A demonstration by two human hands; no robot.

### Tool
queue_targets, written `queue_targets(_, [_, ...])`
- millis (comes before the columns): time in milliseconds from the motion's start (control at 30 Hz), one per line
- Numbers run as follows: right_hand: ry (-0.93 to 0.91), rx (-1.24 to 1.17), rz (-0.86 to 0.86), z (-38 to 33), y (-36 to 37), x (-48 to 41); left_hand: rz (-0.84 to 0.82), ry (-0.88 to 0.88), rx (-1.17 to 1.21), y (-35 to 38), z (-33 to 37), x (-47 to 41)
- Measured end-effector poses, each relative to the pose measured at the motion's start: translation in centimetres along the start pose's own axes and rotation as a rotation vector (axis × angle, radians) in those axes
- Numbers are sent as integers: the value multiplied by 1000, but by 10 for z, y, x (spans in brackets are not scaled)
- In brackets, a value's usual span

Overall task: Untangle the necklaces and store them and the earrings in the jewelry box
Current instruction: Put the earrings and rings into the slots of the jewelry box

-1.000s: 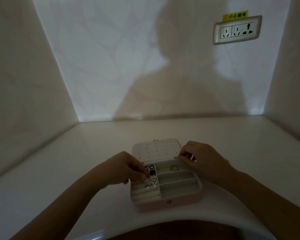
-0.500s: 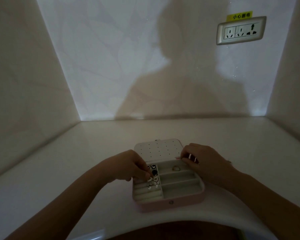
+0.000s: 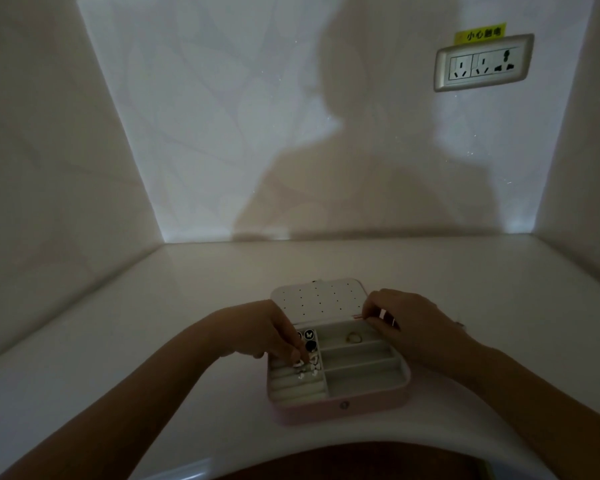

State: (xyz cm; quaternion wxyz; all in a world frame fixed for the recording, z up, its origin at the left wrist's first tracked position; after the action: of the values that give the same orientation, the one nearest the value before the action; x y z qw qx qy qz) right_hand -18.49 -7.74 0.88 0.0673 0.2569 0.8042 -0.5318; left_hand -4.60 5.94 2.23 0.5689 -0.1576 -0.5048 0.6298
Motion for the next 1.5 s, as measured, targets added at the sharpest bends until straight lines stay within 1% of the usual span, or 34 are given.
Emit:
queue_targets(167, [9,0,-10,0,1,0,55,4,-3,0,1,1])
queue_targets(333, [13,-7,-11,0,1,1,155,-40,-68,2,-2,-1])
queue_targets(467, [14,-3,-12,0,1,0,194,-74,-111,1,-7,-2])
queue_targets(567, [10,-10,-10,-1,0,0,243,-52,-117,-7,-6,3])
queue_targets(700, [11,-16,-8,0,0,1,393,29,-120,-22,-8,7])
queue_targets(733, [10,-14,-10,0,1,0,409,47,-127,-22,-8,8])
queue_targets(867, [14,-12,-15,0,1,-1,385,119,-194,-14,-5,6])
queue_targets(1033, [13,-28,-13,0,0,0,362,181,-163,-9,-4,8])
queue_targets(1200, [17,-18,-29,0,2,-1,432,141,-166,-13,-4,9])
queue_targets(1433, [17,-20,-31,1,2,-1,397,93,-156,-8,-6,4])
queue_targets(1500, [9,-21,-28,1,2,-1,388,63,-119,-7,-11,3])
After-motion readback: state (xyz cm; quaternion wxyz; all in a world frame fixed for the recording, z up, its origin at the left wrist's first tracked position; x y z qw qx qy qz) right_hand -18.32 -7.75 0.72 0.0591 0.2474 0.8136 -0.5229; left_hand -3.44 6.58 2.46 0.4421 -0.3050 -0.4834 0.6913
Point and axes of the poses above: each hand's wrist, its own x-axis away from the middle knuckle, its own y-axis out of the palm, z = x × y, the point moved 6 cm from there along -x, towards the middle knuckle, and after that the axes turned 7 degrees about -x, right-handed, at the moved point
